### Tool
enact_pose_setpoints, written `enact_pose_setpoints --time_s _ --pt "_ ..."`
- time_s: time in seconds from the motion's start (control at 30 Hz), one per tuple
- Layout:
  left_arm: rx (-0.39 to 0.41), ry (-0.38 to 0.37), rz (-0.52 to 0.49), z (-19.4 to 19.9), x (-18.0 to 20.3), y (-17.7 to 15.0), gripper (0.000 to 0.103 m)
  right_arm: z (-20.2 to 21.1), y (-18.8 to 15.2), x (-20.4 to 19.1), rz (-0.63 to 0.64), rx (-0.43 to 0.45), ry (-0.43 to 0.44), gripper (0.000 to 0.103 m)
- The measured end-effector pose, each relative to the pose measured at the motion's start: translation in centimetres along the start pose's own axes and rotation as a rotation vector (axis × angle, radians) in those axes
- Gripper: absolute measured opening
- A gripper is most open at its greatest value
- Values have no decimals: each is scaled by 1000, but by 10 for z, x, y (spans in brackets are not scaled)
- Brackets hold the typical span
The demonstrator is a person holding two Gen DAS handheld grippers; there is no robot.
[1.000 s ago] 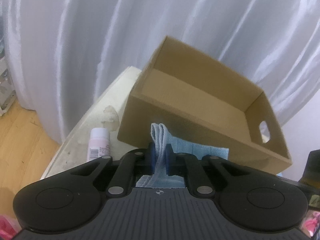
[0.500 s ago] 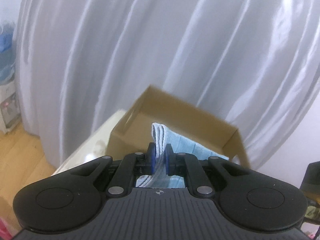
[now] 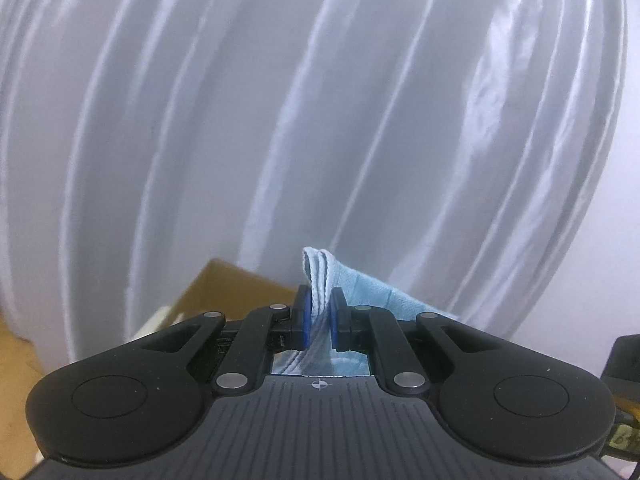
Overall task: Organize objects
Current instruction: 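Lift the towel with the left gripper and carry it over the cardboard box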
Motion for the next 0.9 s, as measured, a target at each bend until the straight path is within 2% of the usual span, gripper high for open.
enact_pose_setpoints --time_s 0.2,0.37,0.53,0.73,0.87,0.9 --pt "-80 -85 21 -54 24 -7 8 -1 35 42 -7 42 -74 9" --pt "-148 -117 19 -97 40 -28 8 -8 39 87 -2 14 -155 9" --pt "-245 -112 25 -142 44 -60 8 -23 13 130 -5 -65 -225 9" --pt "-371 -66 59 -171 18 -107 8 -51 -37 181 2 -207 -304 9" --pt "-433 -41 59 -191 9 -128 8 -54 -54 201 33 -281 -343 9" --pt "-443 -38 60 -192 7 -130 8 -64 -70 199 47 -297 -353 9"
Point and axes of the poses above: each gripper's, at about its wrist camera, not at the fingertips, and z roughly against the way its jaws point, x to its right, y to its top, the point moved 8 cm from there along -z, roughly the way its jaws point, and after that the axes turned 9 degrees about x, right-handed, at the moved point
